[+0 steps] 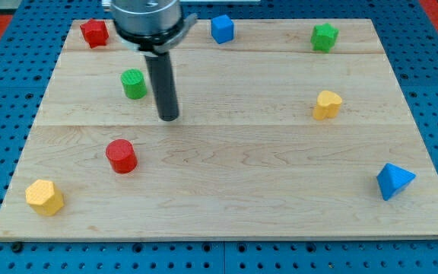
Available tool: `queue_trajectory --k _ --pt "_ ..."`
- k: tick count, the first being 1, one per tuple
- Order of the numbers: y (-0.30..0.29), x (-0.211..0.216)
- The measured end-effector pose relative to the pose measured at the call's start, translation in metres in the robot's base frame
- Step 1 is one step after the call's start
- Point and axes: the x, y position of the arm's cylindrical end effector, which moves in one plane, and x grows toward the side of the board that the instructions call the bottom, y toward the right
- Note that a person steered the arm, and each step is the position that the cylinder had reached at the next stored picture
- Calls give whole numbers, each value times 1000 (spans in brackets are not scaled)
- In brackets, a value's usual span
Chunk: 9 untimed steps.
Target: Push the yellow heart towards the red circle
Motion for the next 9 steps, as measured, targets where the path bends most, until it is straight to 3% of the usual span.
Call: queue_trajectory --k 3,4,5,6,7,8,9 --pt "147 33" --pt "230 44" --pt "292 0" --pt "254 -22" --pt "112 -19" --pt "10 -20" --pt "89 -19"
